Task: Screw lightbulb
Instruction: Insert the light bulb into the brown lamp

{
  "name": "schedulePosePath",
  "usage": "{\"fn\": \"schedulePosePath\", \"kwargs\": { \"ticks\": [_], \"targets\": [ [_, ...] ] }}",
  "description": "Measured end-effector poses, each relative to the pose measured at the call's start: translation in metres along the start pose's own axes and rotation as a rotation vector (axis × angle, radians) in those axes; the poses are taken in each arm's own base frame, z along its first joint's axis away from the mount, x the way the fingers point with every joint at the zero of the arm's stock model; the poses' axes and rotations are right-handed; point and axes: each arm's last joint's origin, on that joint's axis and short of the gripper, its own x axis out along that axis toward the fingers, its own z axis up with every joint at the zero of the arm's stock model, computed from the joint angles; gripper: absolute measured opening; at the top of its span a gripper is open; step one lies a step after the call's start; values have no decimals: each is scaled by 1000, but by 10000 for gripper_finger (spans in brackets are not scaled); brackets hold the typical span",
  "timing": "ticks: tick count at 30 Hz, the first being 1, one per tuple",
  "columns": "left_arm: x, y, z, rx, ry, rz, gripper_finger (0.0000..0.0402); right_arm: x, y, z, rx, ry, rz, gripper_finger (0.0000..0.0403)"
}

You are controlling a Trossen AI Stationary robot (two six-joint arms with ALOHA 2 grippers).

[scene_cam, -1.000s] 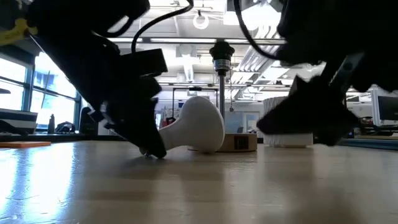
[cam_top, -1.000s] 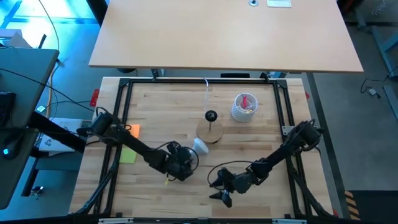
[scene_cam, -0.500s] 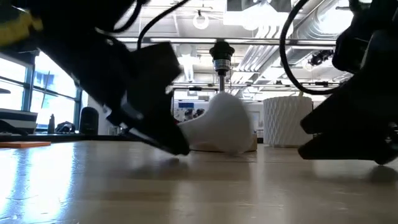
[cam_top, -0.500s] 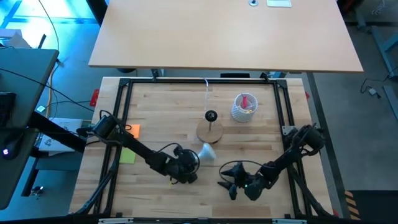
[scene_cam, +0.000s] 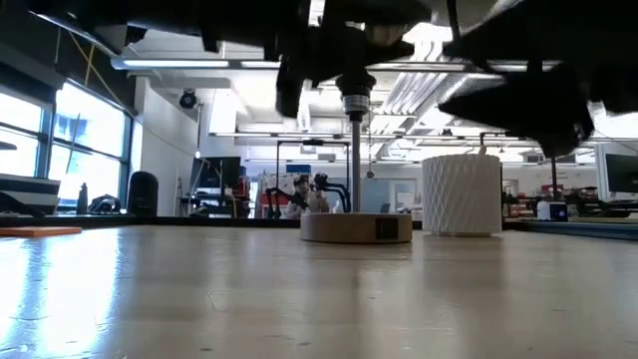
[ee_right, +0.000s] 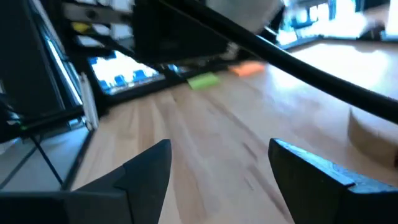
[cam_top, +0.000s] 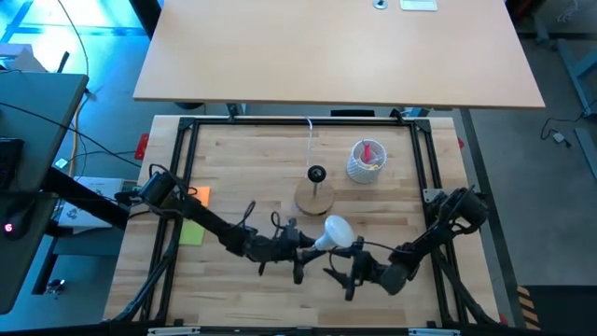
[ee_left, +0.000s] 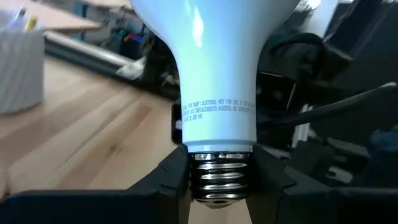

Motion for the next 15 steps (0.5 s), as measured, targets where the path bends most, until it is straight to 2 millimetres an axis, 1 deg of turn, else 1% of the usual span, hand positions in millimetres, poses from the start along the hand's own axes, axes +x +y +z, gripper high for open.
{"fn": "schedulePosePath", "kwargs": {
  "ticks": [4, 7, 10, 12, 15],
  "targets": [
    [0, -4, 4, -1, -16, -76, 96, -3, 5, 14, -61, -81, 17, 266],
    [0, -4, 3, -1, -12, -83, 96, -8, 8, 22, -97, -114, 1, 266],
    [0, -4, 4, -2, -13, -83, 96, -11, 8, 30, -85, -128, -26, 266],
    [0, -3, 4, -5, -15, -93, 96, -9, 6, 34, -70, -131, 4, 266],
    [1, -2, 5, -6, -11, -108, 96, 0, 4, 39, -58, -138, 98, 266]
  ]
}}
